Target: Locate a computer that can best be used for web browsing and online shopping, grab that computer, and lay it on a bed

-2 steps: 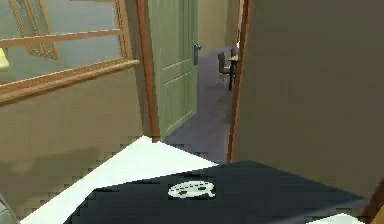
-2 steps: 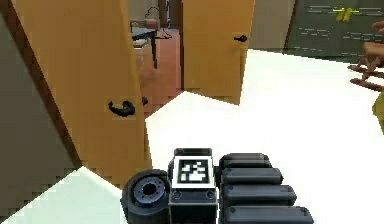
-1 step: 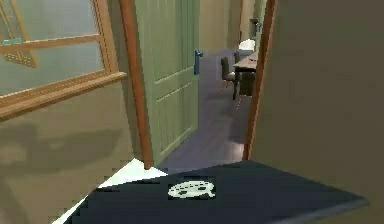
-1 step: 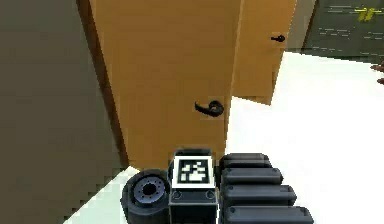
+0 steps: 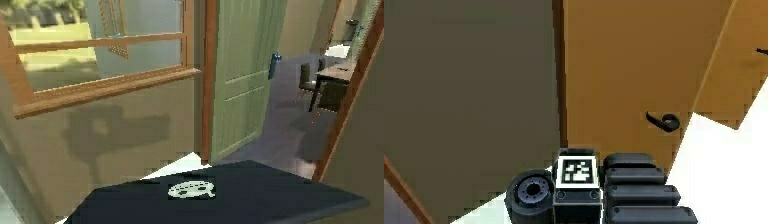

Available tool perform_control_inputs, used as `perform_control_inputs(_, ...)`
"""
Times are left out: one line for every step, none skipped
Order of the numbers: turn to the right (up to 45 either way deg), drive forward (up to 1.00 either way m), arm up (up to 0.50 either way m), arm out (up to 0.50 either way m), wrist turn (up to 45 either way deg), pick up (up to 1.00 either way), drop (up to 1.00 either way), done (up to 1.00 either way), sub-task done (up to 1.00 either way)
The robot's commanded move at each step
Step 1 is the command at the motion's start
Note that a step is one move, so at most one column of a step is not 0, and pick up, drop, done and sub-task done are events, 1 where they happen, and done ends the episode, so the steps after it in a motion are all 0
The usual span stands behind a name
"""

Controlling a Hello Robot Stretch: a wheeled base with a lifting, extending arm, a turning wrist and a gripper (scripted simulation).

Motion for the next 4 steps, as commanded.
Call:
perform_control_inputs(0.0, 0.75, 0.0, 0.0, 0.0, 0.0, 0.0, 0.0, 0.0)
perform_control_inputs(33.0, 0.0, 0.0, 0.0, 0.0, 0.0, 0.0, 0.0, 0.0)
perform_control_inputs(0.0, 0.6, 0.0, 0.0, 0.0, 0.0, 0.0, 0.0, 0.0)
perform_control_inputs(21.0, 0.0, 0.0, 0.0, 0.0, 0.0, 0.0, 0.0, 0.0)
